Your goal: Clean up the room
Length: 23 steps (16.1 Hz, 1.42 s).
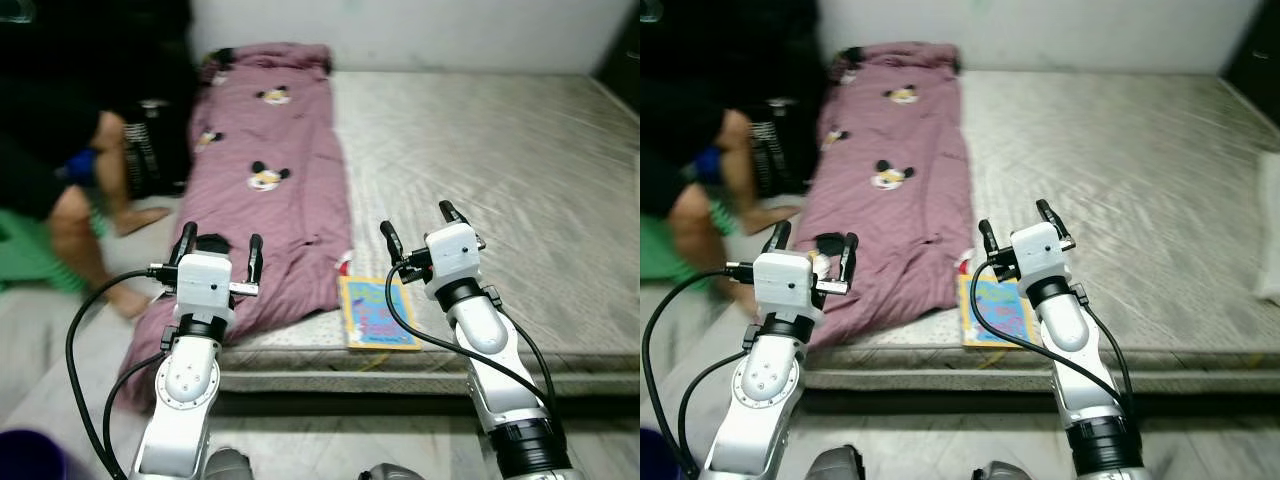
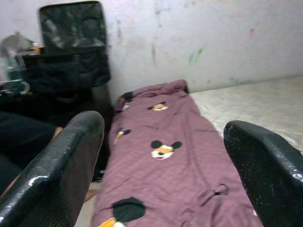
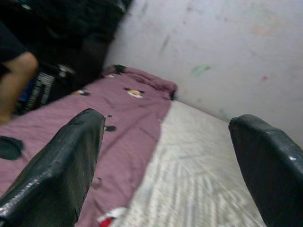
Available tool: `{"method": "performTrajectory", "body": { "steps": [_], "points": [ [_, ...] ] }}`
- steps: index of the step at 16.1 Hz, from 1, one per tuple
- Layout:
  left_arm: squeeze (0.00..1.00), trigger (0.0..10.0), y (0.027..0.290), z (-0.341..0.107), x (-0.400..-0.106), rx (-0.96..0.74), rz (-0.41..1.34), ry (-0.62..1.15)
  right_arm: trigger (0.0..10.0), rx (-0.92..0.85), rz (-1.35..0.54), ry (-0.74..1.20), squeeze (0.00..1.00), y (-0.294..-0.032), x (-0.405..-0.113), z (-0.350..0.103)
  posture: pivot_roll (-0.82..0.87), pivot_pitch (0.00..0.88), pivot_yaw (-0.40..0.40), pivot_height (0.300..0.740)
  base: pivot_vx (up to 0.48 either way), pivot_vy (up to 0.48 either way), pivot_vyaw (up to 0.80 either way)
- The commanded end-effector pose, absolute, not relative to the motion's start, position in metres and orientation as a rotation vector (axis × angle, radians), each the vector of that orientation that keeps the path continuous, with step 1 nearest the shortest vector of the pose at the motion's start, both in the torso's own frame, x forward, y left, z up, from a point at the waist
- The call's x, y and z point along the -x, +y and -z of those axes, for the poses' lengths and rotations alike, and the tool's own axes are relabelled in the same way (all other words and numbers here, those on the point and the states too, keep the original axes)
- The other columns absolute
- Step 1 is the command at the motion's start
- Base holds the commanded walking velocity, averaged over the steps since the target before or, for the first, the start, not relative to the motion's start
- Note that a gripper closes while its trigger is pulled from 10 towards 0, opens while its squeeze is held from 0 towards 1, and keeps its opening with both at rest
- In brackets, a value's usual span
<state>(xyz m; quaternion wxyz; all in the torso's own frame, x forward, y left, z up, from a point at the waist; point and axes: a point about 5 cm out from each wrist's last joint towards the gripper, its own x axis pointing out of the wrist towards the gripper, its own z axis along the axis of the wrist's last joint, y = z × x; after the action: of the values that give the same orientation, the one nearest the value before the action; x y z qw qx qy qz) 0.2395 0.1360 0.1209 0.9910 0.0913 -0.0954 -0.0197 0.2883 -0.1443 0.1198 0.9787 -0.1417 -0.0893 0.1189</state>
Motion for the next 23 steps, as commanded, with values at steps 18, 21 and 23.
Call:
{"method": "performTrajectory", "body": {
  "steps": [18,21,23],
  "points": [
    [0.00,10.0,0.1358,-0.1182,-0.2396,-0.165,0.049,-0.177,10.0,0.298,-0.234,-0.180,0.00,-0.1457,-0.2884,-0.1180,-0.05,0.016,-0.013,0.740,0.000,-0.142,0.15],
    [0.00,10.0,0.1355,-0.1180,-0.2394,-0.164,0.050,-0.175,10.0,0.291,-0.233,-0.176,0.00,-0.1461,-0.2884,-0.1175,-0.05,0.017,-0.014,0.740,0.000,-0.287,0.00],
    [0.00,10.0,0.1356,-0.1180,-0.2394,-0.163,0.050,-0.175,10.0,0.289,-0.233,-0.173,0.00,-0.1461,-0.2885,-0.1173,-0.05,0.017,-0.014,0.740,0.000,-0.287,0.00]
  ]
}}
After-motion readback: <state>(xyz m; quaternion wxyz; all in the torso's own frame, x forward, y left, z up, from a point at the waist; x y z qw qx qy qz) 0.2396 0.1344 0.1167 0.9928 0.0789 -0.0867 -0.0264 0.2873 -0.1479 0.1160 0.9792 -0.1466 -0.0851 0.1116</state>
